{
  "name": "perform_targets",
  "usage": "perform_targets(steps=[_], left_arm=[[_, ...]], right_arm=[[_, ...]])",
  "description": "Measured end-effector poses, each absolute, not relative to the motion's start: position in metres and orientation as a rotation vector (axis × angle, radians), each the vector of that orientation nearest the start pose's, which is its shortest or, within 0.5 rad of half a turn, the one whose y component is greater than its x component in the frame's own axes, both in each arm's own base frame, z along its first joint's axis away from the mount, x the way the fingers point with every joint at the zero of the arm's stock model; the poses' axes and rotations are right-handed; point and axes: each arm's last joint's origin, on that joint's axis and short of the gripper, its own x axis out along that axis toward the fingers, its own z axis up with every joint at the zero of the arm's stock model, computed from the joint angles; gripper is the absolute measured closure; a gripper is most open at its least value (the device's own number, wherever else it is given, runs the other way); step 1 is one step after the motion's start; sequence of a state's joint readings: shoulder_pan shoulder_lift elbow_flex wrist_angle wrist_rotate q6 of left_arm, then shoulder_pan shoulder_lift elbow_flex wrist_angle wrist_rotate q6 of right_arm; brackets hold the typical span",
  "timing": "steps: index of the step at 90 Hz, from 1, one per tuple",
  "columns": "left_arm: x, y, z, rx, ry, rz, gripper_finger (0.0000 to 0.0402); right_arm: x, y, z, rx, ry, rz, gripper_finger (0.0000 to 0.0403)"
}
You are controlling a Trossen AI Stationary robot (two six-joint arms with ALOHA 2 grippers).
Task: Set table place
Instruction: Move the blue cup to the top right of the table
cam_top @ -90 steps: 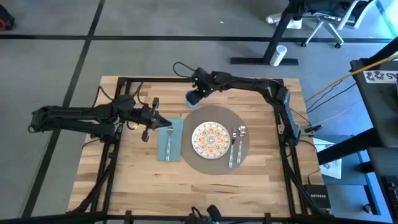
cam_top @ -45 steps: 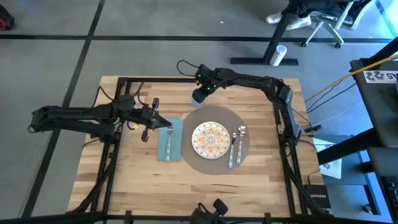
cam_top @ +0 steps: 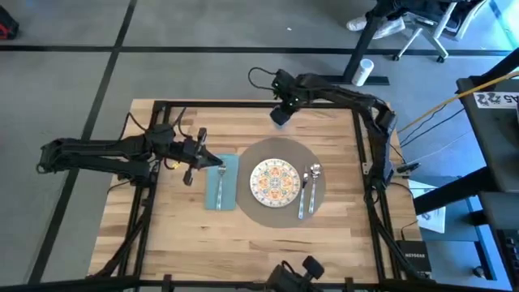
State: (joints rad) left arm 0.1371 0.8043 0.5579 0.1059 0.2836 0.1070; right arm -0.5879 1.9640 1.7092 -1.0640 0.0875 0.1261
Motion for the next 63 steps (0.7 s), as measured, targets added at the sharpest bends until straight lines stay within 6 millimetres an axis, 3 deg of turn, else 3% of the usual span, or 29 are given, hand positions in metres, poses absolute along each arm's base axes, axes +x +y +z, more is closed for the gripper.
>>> perform_targets(steps=[24,55,63], left_arm=[[0.183,0.017,0.277,0.07,0.146,-0.154,0.0401],[0.183,0.017,0.276,0.078,0.145,-0.155,0.0402],[0.183,0.017,0.274,0.078,0.153,-0.155,0.0402]], right_arm=[[0.324,-0.211,0.25,0.386,1.382,-0.607,0.0402],[0.303,-0.197,0.289,0.346,1.326,-0.608,0.0403],[0.292,-0.188,0.289,0.346,1.319,-0.604,0.0403]])
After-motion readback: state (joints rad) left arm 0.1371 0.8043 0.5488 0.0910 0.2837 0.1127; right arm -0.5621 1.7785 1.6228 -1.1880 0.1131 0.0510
